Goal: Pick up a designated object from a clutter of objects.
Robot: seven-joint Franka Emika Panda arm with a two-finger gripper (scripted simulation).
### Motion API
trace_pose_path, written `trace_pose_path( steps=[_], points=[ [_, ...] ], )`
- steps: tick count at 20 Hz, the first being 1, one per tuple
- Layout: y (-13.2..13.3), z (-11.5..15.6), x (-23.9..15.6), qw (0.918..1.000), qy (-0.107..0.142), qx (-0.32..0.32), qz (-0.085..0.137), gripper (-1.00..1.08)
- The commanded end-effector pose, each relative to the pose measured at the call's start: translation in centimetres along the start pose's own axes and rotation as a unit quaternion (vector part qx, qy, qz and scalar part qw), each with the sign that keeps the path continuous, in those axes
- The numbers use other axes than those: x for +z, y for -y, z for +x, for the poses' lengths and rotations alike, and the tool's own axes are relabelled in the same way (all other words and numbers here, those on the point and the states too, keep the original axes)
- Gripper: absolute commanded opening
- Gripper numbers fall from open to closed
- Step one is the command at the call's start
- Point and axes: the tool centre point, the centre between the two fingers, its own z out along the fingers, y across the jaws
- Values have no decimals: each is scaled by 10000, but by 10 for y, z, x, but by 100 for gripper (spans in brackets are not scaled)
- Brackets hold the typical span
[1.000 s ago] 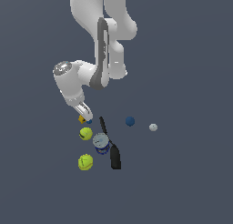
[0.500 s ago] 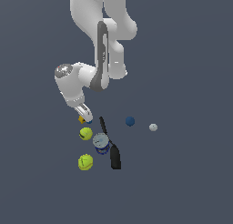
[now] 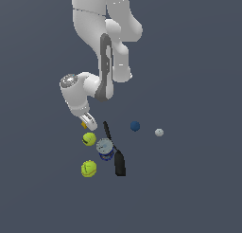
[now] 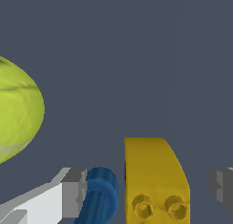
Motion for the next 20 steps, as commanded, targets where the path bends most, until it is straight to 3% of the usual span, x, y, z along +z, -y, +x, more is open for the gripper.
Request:
trace_pose_path(
  steps=[1,2,3,20],
  points=[
    [-2,-3,8,10000,42,5,-23,100],
    [-2,-3,9,10000,42,5,-23,100],
    [-2,-3,9,10000,42,5,-23,-100],
    [6,7,-11,10000,-47,-1,23,-100]
  ],
)
